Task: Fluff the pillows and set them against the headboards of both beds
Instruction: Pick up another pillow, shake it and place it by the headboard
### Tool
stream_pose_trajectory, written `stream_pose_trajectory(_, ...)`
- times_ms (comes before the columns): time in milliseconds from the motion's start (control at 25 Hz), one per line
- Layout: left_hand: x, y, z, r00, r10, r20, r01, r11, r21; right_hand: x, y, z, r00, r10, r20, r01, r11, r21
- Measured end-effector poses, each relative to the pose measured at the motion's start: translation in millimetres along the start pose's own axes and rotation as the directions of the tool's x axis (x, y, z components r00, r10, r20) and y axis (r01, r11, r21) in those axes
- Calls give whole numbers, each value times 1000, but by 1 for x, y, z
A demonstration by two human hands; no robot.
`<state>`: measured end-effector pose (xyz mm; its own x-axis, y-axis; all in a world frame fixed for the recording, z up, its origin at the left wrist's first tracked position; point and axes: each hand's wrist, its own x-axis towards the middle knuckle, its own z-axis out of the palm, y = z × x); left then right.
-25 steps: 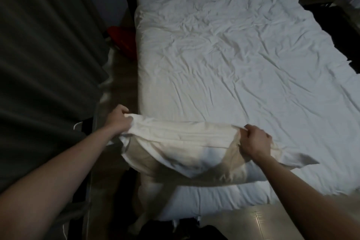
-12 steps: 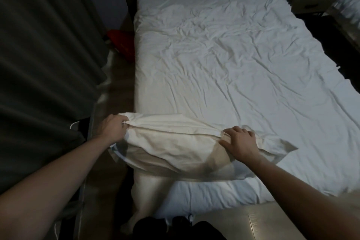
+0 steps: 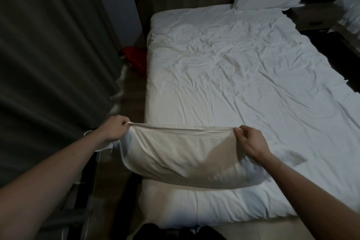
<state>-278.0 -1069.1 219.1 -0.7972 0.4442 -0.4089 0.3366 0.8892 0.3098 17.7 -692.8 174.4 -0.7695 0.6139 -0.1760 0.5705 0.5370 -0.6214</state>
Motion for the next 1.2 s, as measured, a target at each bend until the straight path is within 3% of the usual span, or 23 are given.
stream_pose_trajectory(120,-3,-17,-9,996,-5,84,5,1000,-3,-6,-16,13,999,35,1,-35,999,9)
stream_pose_trajectory(320,1,-55,-40,984,68,166,-76,996,44,-20,-74,23,988,80,-136,-48,973,224)
stream_pose_trajectory(440,13,-92,-61,981,142,129,-158,980,125,-28,-126,30,972,48,-231,12,968,249)
stream_pose_trajectory(600,34,-150,-84,974,218,62,-213,974,-75,-38,-190,59,946,15,-324,60,974,218)
stream_pose_trajectory(800,57,-208,-150,961,275,14,-269,946,-180,-43,-259,106,936,75,-344,10,971,240)
stream_pose_trajectory(1200,105,-230,-244,913,385,-131,-403,902,-157,-8,-327,129,913,110,-392,-14,970,241)
